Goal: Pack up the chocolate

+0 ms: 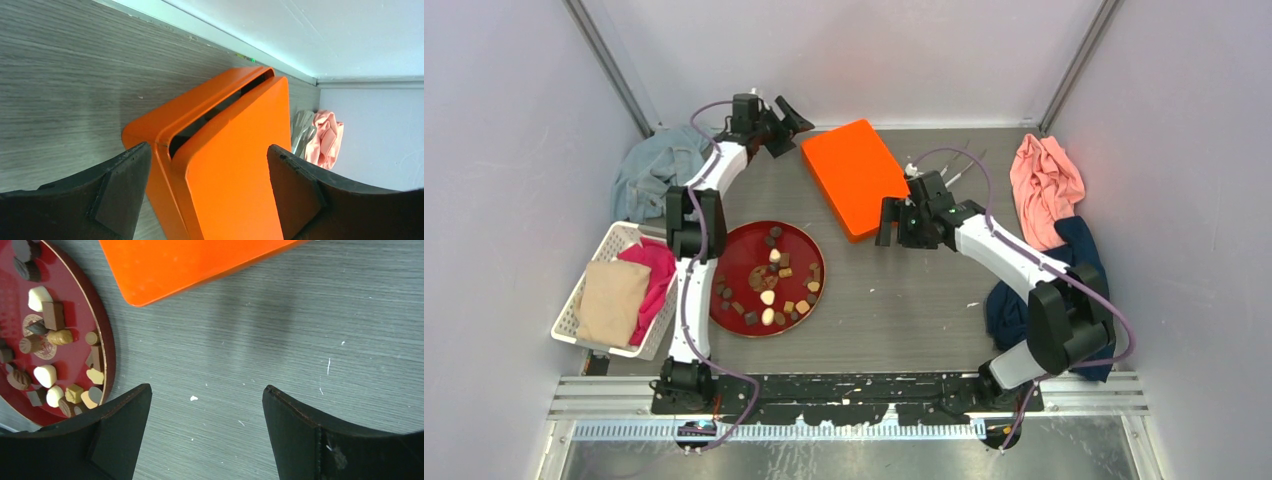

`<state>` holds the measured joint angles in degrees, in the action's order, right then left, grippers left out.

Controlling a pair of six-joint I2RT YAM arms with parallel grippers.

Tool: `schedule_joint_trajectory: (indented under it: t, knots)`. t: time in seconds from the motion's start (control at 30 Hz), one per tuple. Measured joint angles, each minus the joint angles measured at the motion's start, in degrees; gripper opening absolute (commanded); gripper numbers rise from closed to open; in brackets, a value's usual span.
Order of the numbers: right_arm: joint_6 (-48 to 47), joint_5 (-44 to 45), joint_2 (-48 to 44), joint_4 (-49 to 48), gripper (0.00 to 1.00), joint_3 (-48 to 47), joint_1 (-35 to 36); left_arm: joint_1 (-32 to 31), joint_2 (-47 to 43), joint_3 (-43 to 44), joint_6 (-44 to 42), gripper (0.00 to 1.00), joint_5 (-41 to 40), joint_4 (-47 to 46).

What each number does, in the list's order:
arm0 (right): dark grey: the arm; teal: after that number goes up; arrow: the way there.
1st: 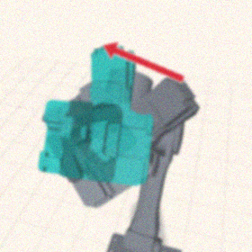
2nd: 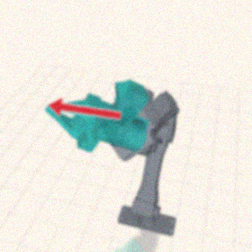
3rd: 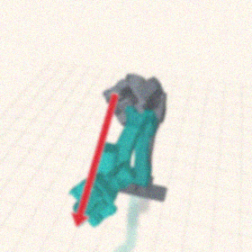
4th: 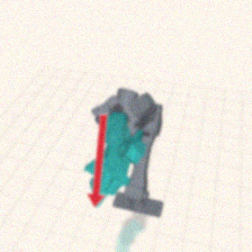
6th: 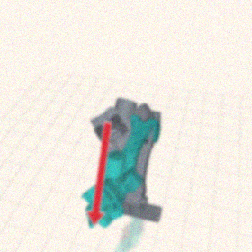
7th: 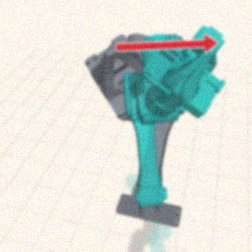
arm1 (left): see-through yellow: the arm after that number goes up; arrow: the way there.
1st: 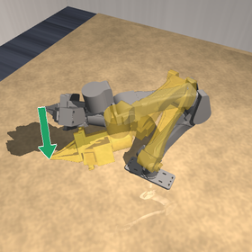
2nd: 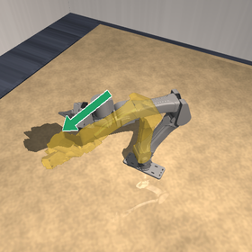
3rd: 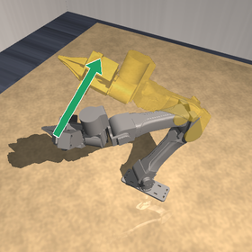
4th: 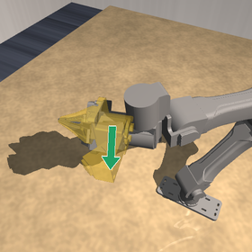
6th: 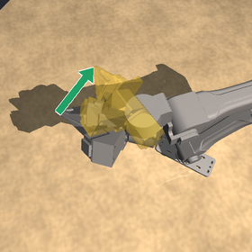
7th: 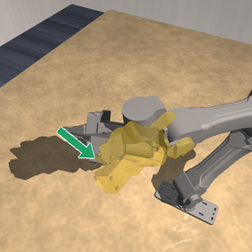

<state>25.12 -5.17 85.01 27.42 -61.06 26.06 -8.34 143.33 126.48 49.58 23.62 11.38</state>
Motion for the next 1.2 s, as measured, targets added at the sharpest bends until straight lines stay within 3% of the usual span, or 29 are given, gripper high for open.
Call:
schedule_joint_trajectory:
  t: [0.47, 1.2]
  knots:
    - [-2.3, 0.0, 4.9, -0.8, 0.86, 0.2, 1.2, 0.2, 11.5, 10.7, 8.4, 0.86, -1.5, -7.8]
    - [-12.2, 0.2, 16.2, -3.0, 0.84, -8.9, 1.2, 0.2, 14.1, 11.0, 14.4, 0.86, 3.5, -15.5]
